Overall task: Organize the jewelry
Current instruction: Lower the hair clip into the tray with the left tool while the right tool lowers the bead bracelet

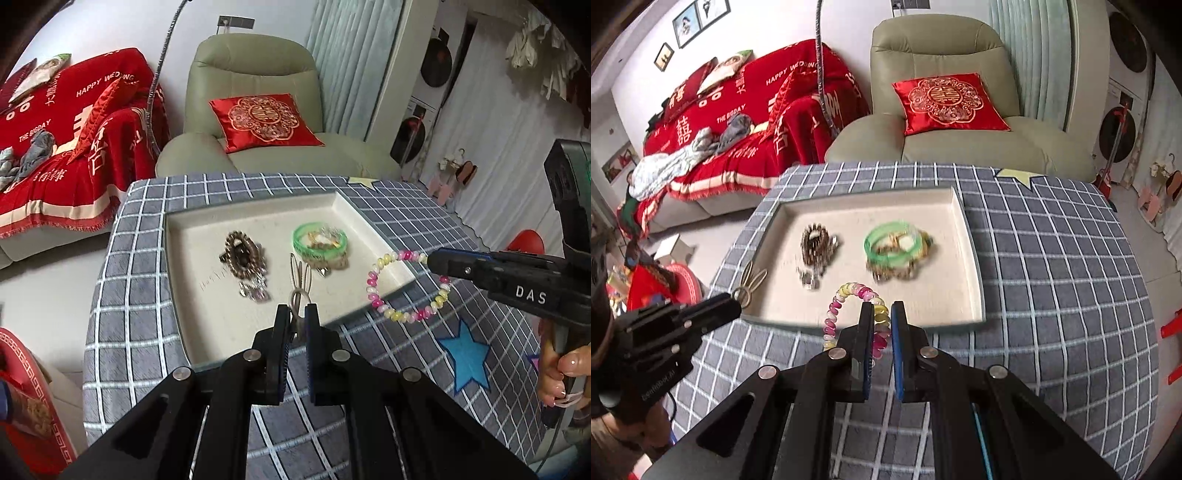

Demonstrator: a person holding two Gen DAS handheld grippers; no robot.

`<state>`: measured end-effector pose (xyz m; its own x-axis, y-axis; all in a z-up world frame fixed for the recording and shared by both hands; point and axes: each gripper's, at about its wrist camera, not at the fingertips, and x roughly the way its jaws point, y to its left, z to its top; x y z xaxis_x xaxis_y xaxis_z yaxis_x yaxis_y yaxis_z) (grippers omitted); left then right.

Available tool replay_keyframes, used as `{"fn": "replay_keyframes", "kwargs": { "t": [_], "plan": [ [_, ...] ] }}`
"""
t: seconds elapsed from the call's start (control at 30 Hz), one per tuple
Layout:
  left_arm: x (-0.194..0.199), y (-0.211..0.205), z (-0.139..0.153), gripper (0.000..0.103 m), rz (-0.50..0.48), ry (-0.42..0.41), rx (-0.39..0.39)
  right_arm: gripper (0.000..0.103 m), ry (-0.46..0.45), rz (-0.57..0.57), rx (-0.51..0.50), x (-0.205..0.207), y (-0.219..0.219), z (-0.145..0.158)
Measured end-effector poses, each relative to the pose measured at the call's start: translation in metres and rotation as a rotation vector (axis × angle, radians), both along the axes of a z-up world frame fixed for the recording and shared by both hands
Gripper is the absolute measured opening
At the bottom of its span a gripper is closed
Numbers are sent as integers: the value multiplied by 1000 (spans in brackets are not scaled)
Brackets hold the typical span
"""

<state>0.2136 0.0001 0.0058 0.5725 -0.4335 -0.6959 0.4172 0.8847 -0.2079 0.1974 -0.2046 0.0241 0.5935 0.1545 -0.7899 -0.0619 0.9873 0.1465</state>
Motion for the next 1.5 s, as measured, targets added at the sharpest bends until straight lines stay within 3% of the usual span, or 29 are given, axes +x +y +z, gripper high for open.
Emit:
{"fn": "replay_keyframes", "kwargs": {
  "t": [0.33, 0.77, 0.9, 1.5],
  "plan": [
    [41, -4, -15, 23, 49, 35, 24, 10, 57, -35, 43, 53, -5, -30],
    [83, -18, -65, 23, 88, 130, 127, 10, 151, -63, 42, 75, -20, -80],
    [88, -21, -75, 23, 98, 154, 153, 10, 162, -62, 52, 76, -22, -86],
    [81, -31, -76, 23, 115, 110, 227, 10, 176, -57, 73, 71, -20, -85]
  ]
}}
